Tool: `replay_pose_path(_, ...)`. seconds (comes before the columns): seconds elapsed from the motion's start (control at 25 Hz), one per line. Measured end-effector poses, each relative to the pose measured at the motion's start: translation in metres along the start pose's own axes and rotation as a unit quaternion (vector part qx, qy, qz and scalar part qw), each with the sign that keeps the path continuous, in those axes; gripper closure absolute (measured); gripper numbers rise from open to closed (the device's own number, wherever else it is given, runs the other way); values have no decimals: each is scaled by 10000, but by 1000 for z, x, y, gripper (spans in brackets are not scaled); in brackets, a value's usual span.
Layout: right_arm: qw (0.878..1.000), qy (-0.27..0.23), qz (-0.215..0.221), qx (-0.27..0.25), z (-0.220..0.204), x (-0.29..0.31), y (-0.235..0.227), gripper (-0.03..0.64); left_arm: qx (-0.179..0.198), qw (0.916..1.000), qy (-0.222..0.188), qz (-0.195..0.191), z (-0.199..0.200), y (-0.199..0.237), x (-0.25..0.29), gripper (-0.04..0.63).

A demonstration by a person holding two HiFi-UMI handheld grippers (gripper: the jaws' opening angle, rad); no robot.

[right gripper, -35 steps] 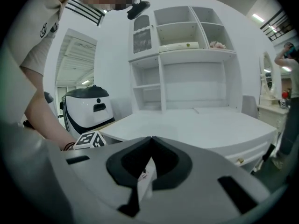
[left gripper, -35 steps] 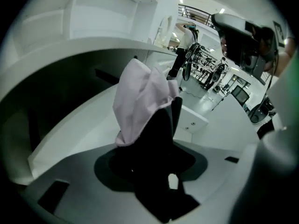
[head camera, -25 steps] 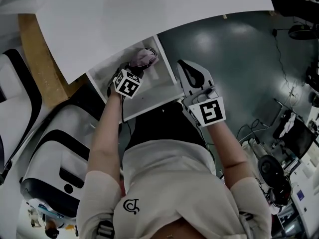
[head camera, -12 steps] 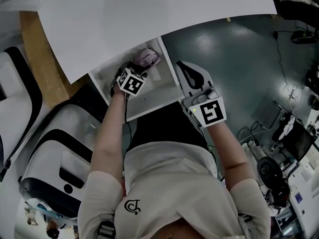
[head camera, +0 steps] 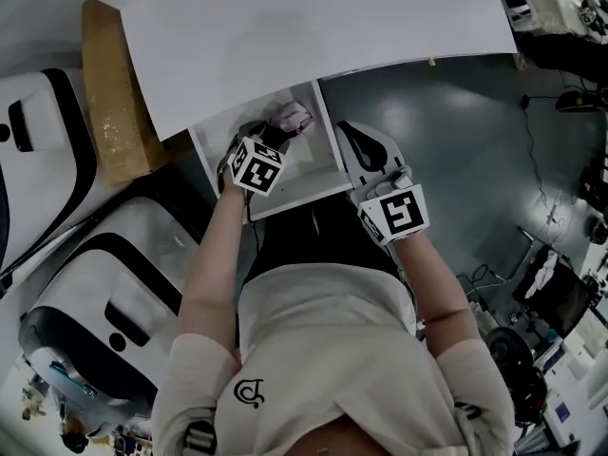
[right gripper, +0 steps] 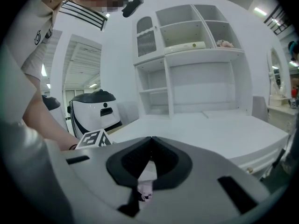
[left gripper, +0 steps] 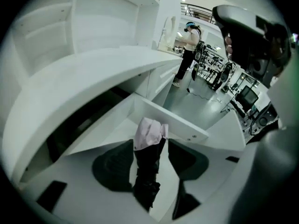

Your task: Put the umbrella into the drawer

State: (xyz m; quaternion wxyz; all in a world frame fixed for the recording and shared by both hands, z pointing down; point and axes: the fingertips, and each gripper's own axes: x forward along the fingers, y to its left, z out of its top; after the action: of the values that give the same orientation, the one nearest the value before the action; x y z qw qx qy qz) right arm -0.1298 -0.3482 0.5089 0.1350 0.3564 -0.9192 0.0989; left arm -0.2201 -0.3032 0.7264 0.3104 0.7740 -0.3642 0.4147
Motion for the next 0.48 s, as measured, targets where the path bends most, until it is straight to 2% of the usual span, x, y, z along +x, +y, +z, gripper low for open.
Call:
replay_pose_path(0.08,9997,-177,103,-157,17,-2,4,611,-76,9996,-178,181,14,2,-20,416)
replay_pose_path(0.28,9975,-398,414,-415,46,-15,18,611,-517,9947,-686,560,35,0,-71,551)
replay_pose_path(0.36,9964,-411,574,-461,57,-22,23,611,-612,9911,-951,705,44,-6,-94,581)
replay_pose_path(0.48,9954,-425,773,-379,72,-30,27,611,-561,9849,-1359,916,62,-16,-127,581)
